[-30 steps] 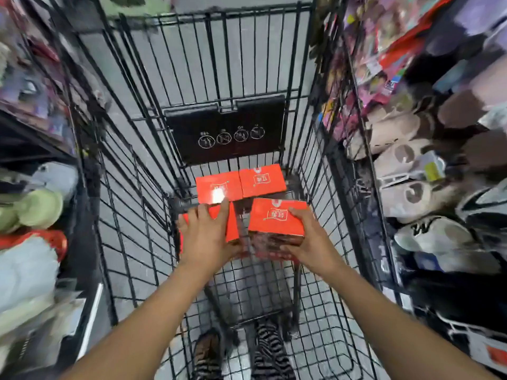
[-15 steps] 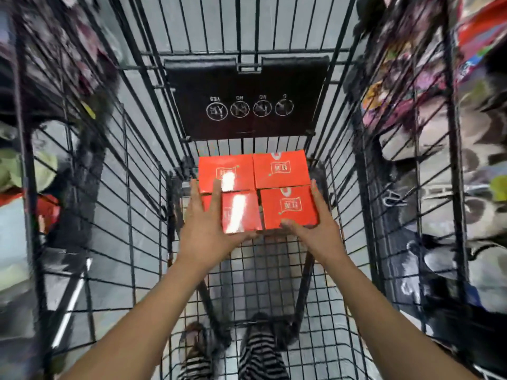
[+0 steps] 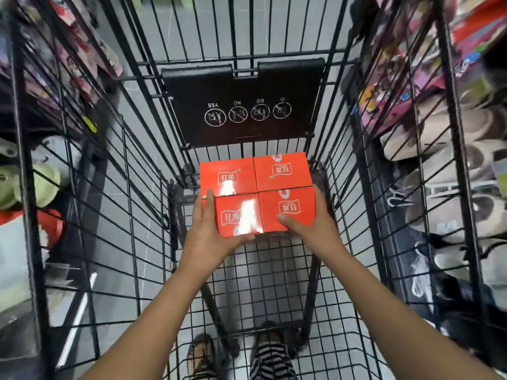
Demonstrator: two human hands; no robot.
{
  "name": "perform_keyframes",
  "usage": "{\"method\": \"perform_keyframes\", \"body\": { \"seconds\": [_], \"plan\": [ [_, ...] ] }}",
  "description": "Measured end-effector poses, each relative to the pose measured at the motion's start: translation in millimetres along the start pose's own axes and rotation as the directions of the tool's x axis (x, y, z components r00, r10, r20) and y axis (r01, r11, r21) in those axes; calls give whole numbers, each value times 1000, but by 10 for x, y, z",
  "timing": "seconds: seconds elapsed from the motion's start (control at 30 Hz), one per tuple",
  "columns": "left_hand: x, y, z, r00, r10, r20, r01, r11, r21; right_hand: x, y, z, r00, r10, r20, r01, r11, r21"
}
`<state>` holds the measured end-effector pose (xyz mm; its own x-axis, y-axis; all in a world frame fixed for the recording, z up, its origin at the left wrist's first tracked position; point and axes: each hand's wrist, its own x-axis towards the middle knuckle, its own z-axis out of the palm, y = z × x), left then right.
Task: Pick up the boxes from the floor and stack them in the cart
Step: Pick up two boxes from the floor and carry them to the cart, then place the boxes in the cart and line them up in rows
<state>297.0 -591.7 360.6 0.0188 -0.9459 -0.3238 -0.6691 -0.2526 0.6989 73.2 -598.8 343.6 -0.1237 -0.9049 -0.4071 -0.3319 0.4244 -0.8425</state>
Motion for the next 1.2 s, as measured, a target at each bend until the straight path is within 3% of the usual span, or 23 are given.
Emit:
{"method": "perform_keyframes", "body": {
  "seconds": [0.17, 0.23, 0.33, 0.4, 0.53, 0.67, 0.73, 0.8, 0.87, 1.03, 1.2],
  "plan": [
    [-2, 112, -89, 998, 4, 67, -6, 1000, 22, 30, -85, -56, 994, 91, 54, -86, 992, -89],
    [-12, 216, -141, 998, -33, 44, 30, 998, 61, -79, -200, -116, 988, 146, -40, -150, 982, -112],
    [-176, 499, -241, 999, -29, -17, 31, 993, 117, -529, -503, -193, 986, 79, -150, -92, 993, -80],
    [-402, 744, -313, 997, 80, 19, -82, 975, 205, -1007, -739, -223, 988, 33, -152, -54, 989, -135],
    [-961, 1239, -498, 926, 326, 193, -375, 856, 355, -2054, -1045, -296, 970, -82, -227, -32, 888, -460],
    [-1628, 1641, -624, 749, 503, 432, -663, 564, 492, -3083, -1136, -355, 908, 13, -419, -286, 749, -597],
    [-2027, 1799, -598, 631, 546, 552, -771, 362, 524, -3599, -1040, -351, 810, 27, -586, -433, 701, -567],
    [-2312, 1849, -544, 529, 577, 623, -837, 234, 494, -3960, -919, -325, 743, 94, -663, -554, 643, -530],
    [-2742, 1909, -396, 374, 588, 717, -911, 91, 401, -4468, -734, -294, 649, 169, -742, -668, 593, -450],
    [-3886, 1937, 57, 13, 545, 838, -966, -210, 152, -5725, -248, -77, 379, 357, -854, -862, 473, -184],
    [-5078, 1705, 483, -230, 372, 899, -892, -449, -42, -6883, 266, 305, 111, 538, -836, -924, 366, 113]
  ]
}}
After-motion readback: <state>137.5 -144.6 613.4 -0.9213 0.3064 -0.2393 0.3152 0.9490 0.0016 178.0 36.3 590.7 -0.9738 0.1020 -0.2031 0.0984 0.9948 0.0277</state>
